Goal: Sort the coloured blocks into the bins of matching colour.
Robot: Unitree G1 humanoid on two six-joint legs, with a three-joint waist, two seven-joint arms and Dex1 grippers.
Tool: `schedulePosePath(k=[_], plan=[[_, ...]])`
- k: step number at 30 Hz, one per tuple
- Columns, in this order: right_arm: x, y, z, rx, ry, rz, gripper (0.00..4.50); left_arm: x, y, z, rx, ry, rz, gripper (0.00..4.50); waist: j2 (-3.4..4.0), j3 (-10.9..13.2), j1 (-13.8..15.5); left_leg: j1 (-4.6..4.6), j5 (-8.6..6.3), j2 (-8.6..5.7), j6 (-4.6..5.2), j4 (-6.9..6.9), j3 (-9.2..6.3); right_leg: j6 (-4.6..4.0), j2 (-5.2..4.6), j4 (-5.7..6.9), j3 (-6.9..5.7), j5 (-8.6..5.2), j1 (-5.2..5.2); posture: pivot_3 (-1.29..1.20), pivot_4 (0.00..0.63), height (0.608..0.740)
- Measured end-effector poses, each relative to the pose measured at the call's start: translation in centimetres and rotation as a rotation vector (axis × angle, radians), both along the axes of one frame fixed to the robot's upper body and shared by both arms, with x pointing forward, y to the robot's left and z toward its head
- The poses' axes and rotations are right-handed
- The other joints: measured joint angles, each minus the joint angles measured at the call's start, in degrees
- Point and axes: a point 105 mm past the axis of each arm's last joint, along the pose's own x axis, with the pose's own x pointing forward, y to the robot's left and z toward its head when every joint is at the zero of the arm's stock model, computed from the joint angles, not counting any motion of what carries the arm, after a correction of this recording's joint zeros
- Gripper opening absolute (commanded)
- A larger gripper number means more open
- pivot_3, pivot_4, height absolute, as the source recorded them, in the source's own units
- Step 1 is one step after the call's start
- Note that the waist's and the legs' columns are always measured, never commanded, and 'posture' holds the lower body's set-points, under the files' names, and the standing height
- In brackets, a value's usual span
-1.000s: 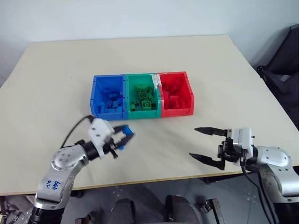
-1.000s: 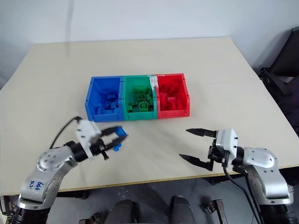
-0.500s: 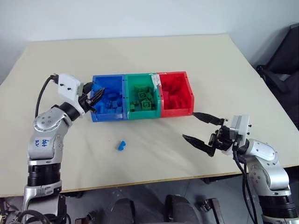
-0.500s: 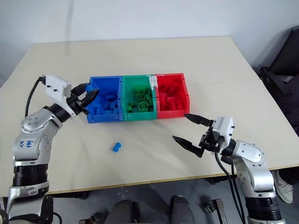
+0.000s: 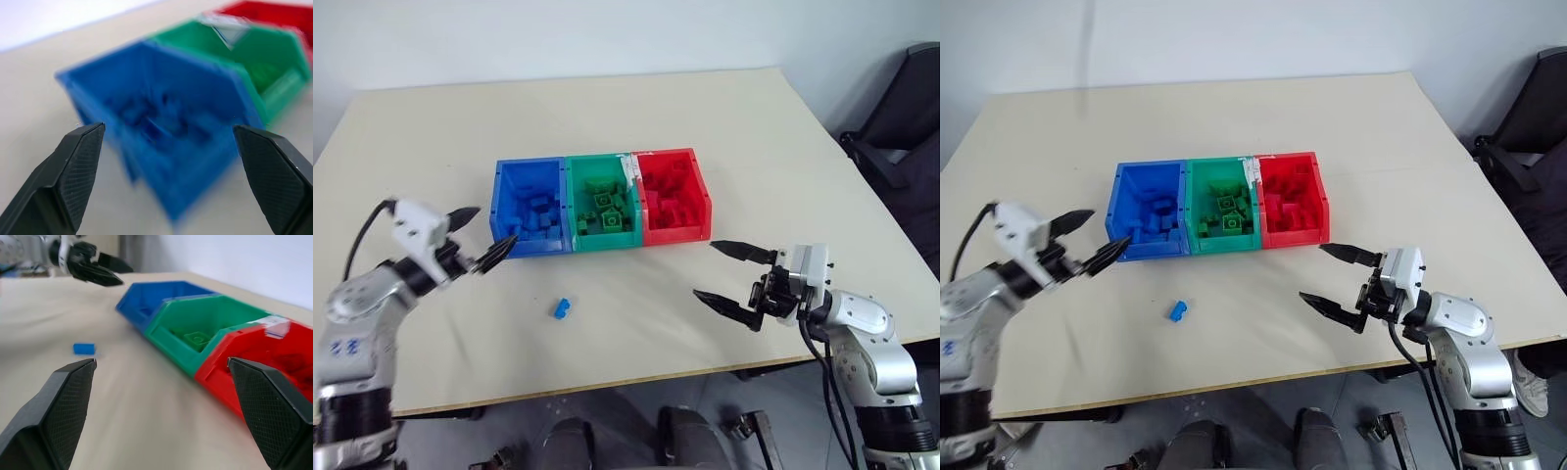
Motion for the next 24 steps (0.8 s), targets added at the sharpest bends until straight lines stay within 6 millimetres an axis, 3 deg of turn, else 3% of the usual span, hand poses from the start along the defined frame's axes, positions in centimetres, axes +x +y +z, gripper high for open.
schedulePosePath(k=[7,13,16,20,24], plan=[[0.3,-0.4,-0.5,-0.089,-0.006,0.094,4.5,-5.6,3.2,-2.5,0.089,0.122,-0.015,4.47,-0.01,0.0,0.46,0.02,-0.04,-0.01,0.03,0.04,-0.02,-0.02,-0.04,-0.23,-0.03,-0.01,0.04,0.0,0.15,0.74],[0.3,-0.5,-1.2,-0.12,0.013,0.126,4.5,-6.6,4.1,-3.4,0.103,0.137,0.025,4.47,-0.01,0.0,0.25,0.03,-0.07,0.0,0.02,0.03,-0.01,-0.04,-0.05,-0.21,-0.03,-0.01,0.02,0.0,0.15,0.74],[0.3,-0.4,-1.0,-0.126,0.001,0.134,4.5,-6.3,2.2,-2.9,0.108,0.127,-0.023,4.47,-0.03,-0.01,0.33,0.02,-0.08,0.0,0.03,0.04,-0.02,-0.04,-0.06,-0.2,-0.02,-0.01,0.04,0.0,0.15,0.74],[-0.1,-1.4,-1.3,-0.171,0.014,0.133,4.5,-6.0,-2.8,-2.2,0.085,0.16,-0.155,4.47,-0.03,-0.01,0.33,0.03,-0.11,-0.02,0.07,0.04,-0.02,-0.04,-0.1,-0.2,0.0,0.0,0.05,0.0,0.15,0.74],[-0.6,-2.6,-1.5,-0.207,0.003,0.12,4.5,-5.0,-6.1,-3.8,0.09,0.285,-0.179,4.47,-0.01,-0.02,0.31,0.07,-0.11,-0.01,0.06,0.04,-0.03,-0.04,-0.06,-0.18,0.01,0.0,0.05,0.0,0.15,0.74]])
